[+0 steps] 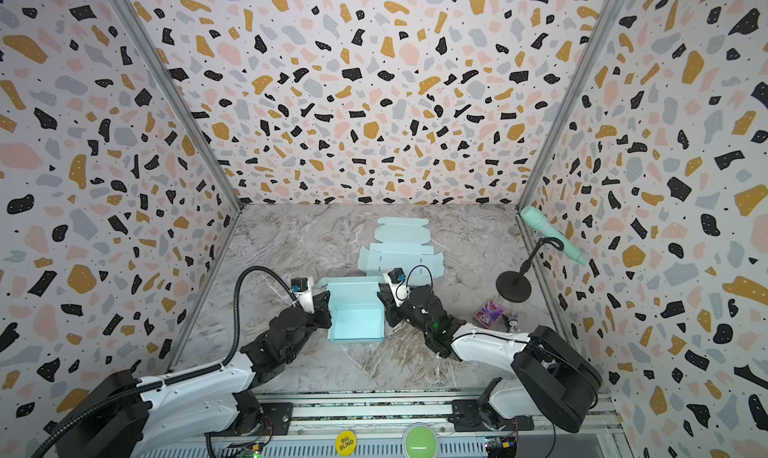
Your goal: Fold the paper box
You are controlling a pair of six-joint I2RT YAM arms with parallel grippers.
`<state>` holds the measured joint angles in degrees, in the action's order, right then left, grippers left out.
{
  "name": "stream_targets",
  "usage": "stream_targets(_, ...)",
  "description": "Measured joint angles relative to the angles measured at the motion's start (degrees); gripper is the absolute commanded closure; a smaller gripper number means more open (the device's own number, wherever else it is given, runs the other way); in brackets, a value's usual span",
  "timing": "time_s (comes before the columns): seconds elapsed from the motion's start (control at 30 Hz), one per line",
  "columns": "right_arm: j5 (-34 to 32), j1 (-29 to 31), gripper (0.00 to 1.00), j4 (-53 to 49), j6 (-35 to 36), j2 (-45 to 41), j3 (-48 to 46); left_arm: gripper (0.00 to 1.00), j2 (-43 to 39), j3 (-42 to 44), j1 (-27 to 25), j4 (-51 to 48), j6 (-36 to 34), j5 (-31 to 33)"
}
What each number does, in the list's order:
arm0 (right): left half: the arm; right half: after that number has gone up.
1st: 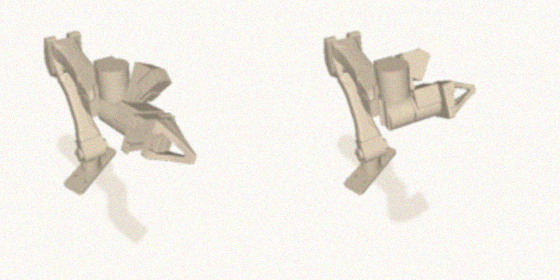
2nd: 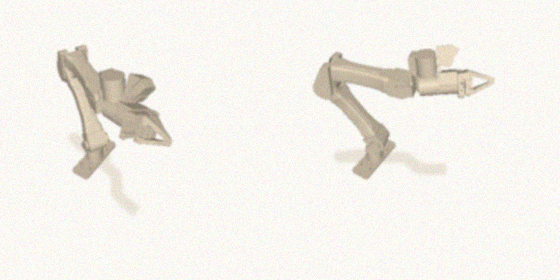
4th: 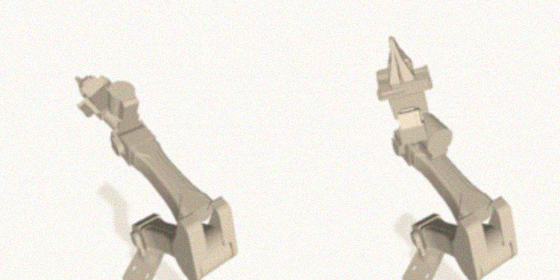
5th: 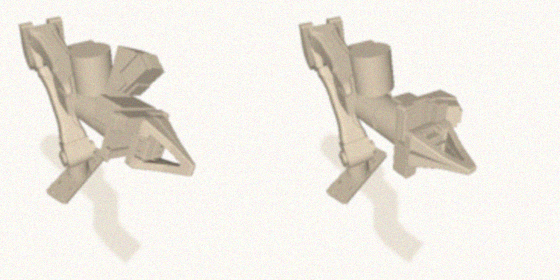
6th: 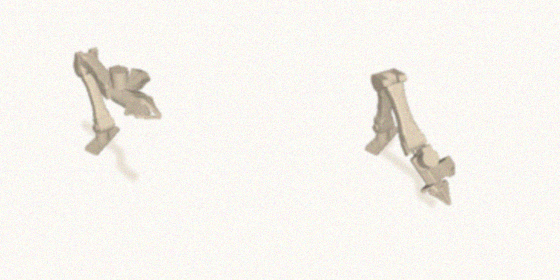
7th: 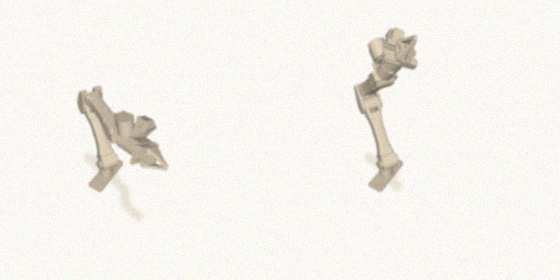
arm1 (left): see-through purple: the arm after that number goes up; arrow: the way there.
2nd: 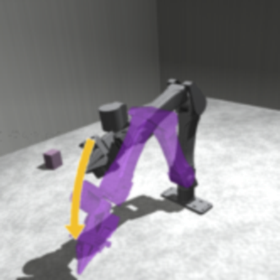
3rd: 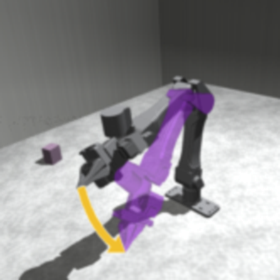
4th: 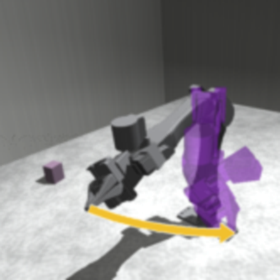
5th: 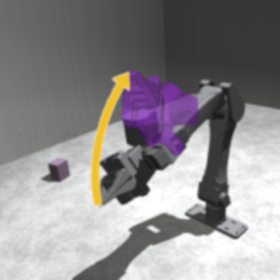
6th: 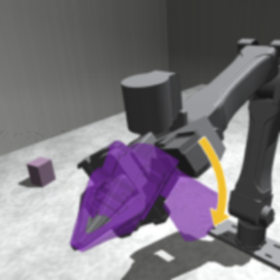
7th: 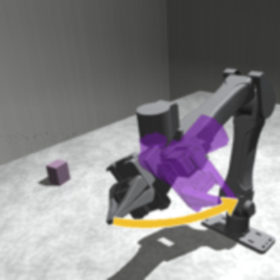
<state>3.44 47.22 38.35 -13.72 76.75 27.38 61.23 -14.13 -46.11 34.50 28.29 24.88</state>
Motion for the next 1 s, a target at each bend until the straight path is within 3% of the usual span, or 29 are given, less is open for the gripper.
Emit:
stream_targets(0.4, -5.31, 3.72, 0.87, 0.74, -0.09, 1.40, -0.04, 0.90, 3.21, 6.84, -8.98, 13.84, -2.86, 12.52)
stream_targets(0.73, -8.35, 10.54, 0.87, 5.11, -0.24, 0.76, -5.66, 0.85, 0.94, 12.24, -16.09, 18.64, -3.23, 22.67)
stream_targets(1.0, -9.25, 11.02, 0.87, 6.78, -0.85, 0.98, -6.75, 0.86, 4.68, 12.55, -21.64, 20.04, -3.67, 28.24)
